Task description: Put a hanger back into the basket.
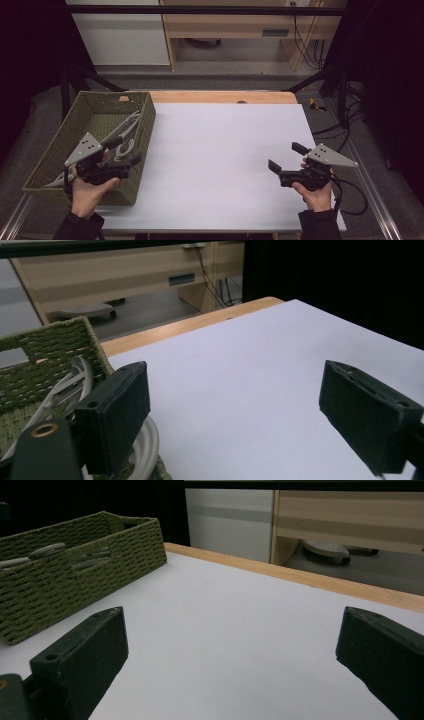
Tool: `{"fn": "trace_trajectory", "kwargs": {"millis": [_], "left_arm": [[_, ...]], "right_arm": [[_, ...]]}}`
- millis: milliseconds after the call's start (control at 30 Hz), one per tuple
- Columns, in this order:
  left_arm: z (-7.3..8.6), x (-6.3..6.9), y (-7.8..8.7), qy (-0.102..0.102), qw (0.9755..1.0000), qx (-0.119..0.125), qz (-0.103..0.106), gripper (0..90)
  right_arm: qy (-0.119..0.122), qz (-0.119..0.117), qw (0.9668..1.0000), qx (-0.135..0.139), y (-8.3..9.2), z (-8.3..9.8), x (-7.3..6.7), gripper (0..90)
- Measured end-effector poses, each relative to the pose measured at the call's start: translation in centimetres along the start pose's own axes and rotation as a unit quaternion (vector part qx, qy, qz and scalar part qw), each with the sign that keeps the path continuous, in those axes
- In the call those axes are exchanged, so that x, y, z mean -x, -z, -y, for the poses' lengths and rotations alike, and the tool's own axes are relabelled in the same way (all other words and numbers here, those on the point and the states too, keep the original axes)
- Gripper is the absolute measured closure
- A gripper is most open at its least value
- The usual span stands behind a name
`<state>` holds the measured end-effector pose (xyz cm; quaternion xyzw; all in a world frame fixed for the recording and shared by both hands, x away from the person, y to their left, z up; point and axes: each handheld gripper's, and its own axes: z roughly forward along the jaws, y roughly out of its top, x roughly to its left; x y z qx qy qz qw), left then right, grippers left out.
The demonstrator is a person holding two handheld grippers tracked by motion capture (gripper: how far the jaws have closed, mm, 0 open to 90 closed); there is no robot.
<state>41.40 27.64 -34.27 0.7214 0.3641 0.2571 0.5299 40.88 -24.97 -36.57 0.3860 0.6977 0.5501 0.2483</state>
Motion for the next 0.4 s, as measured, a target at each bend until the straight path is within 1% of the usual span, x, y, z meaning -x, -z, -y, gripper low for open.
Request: {"fn": "trace_trajectory", "kwargs": {"millis": [67,133,300,400], "left_arm": [[0.4,0.2,0.0,-0.001,1.0000,0.005,-0.001,12.5],[0.7,0.2,-0.1,0.000,1.0000,-0.003,0.005,11.4],[1.7,0.3,-0.1,0.000,1.0000,-0.002,0.009,10.8],[2.0,0.4,-0.2,0.003,0.9999,0.001,0.011,10.7]], "right_arm": [[-0.001,0.000,1.0000,-0.001,0.1,0.0,0.0,0.5],[0.000,0.000,1.0000,-0.001,0.2,0.1,0.1,0.5],[-0.001,0.003,1.0000,0.000,0.2,0.2,0.1,0.4],[-0.001,0.003,1.0000,0.000,0.3,0.3,0.1,0.3]]}}
